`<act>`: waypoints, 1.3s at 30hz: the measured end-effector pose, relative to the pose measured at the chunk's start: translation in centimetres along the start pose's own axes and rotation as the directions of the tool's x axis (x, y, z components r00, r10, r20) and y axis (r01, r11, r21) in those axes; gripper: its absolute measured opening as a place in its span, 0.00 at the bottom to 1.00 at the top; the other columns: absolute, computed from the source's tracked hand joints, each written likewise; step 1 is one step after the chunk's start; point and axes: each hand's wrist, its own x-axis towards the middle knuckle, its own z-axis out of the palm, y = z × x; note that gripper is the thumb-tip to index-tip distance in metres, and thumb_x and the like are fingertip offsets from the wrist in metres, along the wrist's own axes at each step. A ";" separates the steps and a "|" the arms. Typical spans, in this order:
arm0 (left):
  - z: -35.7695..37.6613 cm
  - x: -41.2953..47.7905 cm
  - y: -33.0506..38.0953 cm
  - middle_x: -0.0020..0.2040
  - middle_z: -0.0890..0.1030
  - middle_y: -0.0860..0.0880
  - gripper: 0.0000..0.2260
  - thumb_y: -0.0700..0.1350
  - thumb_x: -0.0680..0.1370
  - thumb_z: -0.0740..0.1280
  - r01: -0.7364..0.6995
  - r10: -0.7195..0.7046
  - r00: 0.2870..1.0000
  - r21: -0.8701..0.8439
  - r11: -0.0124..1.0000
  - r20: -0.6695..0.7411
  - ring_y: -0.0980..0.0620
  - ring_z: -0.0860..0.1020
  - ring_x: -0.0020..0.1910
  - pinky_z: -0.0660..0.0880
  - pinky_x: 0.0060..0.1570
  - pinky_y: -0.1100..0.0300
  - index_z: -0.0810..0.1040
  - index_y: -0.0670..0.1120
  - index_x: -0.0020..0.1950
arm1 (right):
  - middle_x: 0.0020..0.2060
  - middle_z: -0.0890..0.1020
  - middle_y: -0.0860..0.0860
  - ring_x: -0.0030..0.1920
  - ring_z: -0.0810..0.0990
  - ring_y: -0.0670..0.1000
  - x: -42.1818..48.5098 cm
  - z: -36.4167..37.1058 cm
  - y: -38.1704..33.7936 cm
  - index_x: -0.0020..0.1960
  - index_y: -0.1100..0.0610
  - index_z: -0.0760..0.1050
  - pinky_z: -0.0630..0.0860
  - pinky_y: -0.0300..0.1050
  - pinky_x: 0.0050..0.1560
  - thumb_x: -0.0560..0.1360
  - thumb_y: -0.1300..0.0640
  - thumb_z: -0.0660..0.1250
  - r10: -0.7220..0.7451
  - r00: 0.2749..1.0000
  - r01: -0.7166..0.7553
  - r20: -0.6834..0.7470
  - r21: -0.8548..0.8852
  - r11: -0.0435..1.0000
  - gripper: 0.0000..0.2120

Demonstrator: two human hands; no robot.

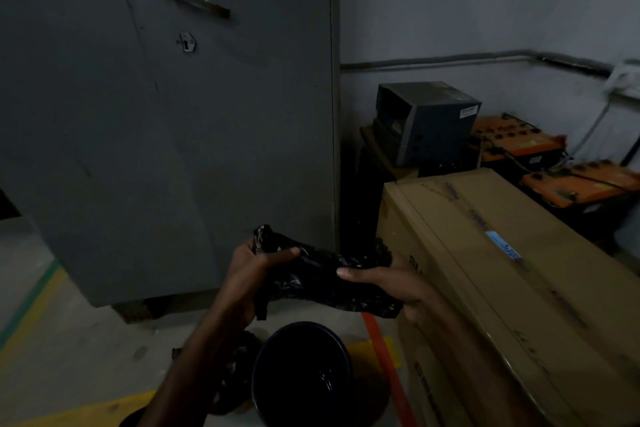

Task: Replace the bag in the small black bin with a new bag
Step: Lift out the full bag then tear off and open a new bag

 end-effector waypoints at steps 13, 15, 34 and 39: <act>-1.2 0.3 -0.8 0.40 0.86 0.46 0.05 0.38 0.80 0.67 -0.156 0.165 0.982 0.100 0.983 -0.089 0.48 0.84 0.38 0.81 0.41 0.51 0.82 0.41 0.51 | 0.45 0.83 0.47 0.48 0.82 0.47 0.2 -0.6 0.4 0.47 0.49 0.77 0.77 0.41 0.48 0.80 0.60 0.67 -0.082 0.990 0.079 -0.112 -0.030 0.996 0.07; -1.0 0.3 -0.7 0.35 0.84 0.50 0.05 0.38 0.80 0.65 -0.173 0.181 0.979 0.083 0.981 -0.096 0.49 0.82 0.37 0.80 0.41 0.51 0.80 0.43 0.49 | 0.46 0.83 0.45 0.48 0.81 0.46 0.1 -0.4 0.0 0.45 0.44 0.77 0.78 0.44 0.53 0.80 0.62 0.65 -0.097 0.985 0.095 -0.146 -0.019 0.995 0.12; 0.0 0.3 2.4 0.32 0.85 0.48 0.03 0.30 0.74 0.72 -0.213 0.200 0.964 0.059 0.975 0.174 0.54 0.82 0.29 0.77 0.29 0.65 0.81 0.36 0.43 | 0.44 0.89 0.52 0.46 0.88 0.51 -2.1 -1.1 -3.2 0.55 0.60 0.84 0.83 0.45 0.45 0.66 0.54 0.81 -0.125 0.985 0.123 -0.119 -0.019 0.992 0.20; -1.3 0.9 2.1 0.39 0.85 0.44 0.03 0.32 0.77 0.68 -0.157 0.146 0.972 0.048 0.986 0.184 0.50 0.83 0.36 0.81 0.38 0.60 0.81 0.34 0.49 | 0.51 0.88 0.56 0.50 0.87 0.53 -1.8 -1.9 -2.8 0.57 0.60 0.83 0.82 0.45 0.45 0.70 0.57 0.77 -0.071 0.975 0.106 -0.211 0.158 0.982 0.16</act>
